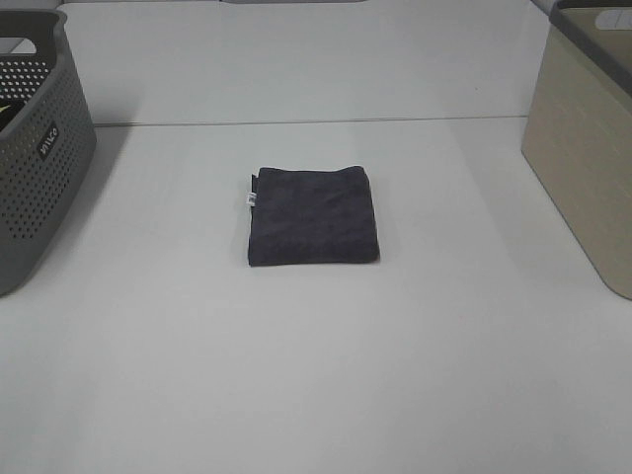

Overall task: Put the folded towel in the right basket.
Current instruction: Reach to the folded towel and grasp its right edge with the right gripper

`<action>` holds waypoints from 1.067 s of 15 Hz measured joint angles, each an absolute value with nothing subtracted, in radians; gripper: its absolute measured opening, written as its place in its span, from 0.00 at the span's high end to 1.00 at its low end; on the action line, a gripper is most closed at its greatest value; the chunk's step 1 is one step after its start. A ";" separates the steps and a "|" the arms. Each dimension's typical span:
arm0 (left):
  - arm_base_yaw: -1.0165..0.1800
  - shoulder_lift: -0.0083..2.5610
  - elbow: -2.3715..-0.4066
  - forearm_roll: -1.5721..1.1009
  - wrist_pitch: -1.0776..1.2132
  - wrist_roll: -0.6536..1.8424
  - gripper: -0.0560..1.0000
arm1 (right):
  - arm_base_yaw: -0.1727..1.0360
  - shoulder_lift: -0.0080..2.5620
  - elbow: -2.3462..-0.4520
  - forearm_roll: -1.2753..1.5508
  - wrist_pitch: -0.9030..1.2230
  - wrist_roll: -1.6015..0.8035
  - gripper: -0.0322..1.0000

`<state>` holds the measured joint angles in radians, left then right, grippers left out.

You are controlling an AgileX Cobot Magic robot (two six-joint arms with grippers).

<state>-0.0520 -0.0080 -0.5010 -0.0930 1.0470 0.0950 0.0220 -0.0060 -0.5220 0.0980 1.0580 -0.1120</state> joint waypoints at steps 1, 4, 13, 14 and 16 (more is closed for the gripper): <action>-0.052 -0.008 -0.501 -0.093 1.047 0.095 0.02 | 0.022 0.005 -0.522 0.098 1.050 -0.107 0.19; -0.052 -0.008 -0.501 -0.093 1.047 0.095 0.02 | 0.022 0.123 -0.532 0.110 0.934 -0.088 0.21; -0.052 -0.008 -0.501 -0.093 1.047 0.095 0.02 | 0.022 0.910 -0.866 0.312 0.644 -0.298 0.21; -0.052 -0.008 -0.501 -0.093 1.047 0.095 0.02 | 0.022 0.999 -0.921 0.348 0.644 -0.333 0.21; -0.052 -0.008 -0.501 -0.093 1.047 0.095 0.02 | 0.045 1.257 -1.084 0.414 0.660 -0.428 0.21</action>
<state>-0.0520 -0.0080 -0.5010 -0.0930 1.0470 0.0950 0.0450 1.2570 -1.0840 0.4140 0.6600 -0.4280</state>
